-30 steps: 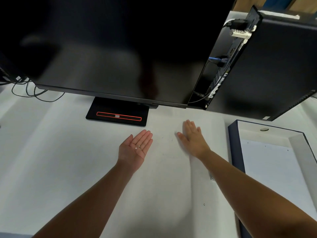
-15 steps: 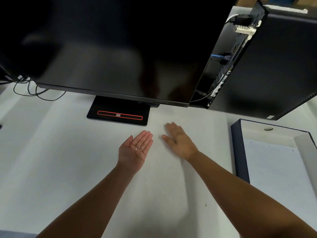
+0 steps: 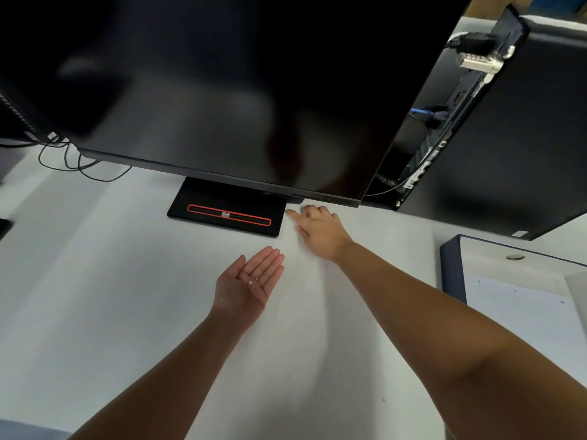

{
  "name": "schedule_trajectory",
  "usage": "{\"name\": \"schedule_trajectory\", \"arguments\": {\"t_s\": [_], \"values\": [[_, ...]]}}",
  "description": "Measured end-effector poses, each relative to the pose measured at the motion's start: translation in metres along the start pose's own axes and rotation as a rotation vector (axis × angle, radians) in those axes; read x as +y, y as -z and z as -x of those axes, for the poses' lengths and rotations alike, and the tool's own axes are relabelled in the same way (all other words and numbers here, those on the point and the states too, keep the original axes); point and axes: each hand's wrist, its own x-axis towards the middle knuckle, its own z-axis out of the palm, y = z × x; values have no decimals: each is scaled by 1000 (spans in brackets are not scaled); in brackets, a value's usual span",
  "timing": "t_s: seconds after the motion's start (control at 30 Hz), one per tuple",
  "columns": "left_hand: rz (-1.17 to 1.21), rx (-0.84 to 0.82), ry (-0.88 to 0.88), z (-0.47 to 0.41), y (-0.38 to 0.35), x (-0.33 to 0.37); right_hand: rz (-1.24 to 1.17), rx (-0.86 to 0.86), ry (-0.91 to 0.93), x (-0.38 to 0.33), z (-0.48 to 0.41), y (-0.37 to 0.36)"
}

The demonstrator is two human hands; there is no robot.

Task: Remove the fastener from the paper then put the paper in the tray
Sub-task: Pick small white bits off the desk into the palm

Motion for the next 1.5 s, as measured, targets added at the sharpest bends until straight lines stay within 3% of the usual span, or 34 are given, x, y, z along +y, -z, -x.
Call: {"name": "schedule_trajectory", "arguments": {"t_s": [0.5,0.83,1.0,1.13,1.27,1.4,1.5], "values": [[-7,-6,-8,-1,1,-1,-89,68,63,11,30,-13],[-5,-25,2,-1,2,-5,-374,310,77,15,98,-46],[-6,-3,7,-1,3,-10,-467,357,-25,16,101,-30],[-18,-3,19,2,0,-11,-365,200,-31,12,112,-42],[-14,9,34,3,1,-12,-428,150,40,-6,135,-55],[-40,-4,39,6,0,-10,-645,200,-84,-11,142,-42],[-46,-3,34,7,-1,-8,-549,317,-172,-3,141,-37]]}}
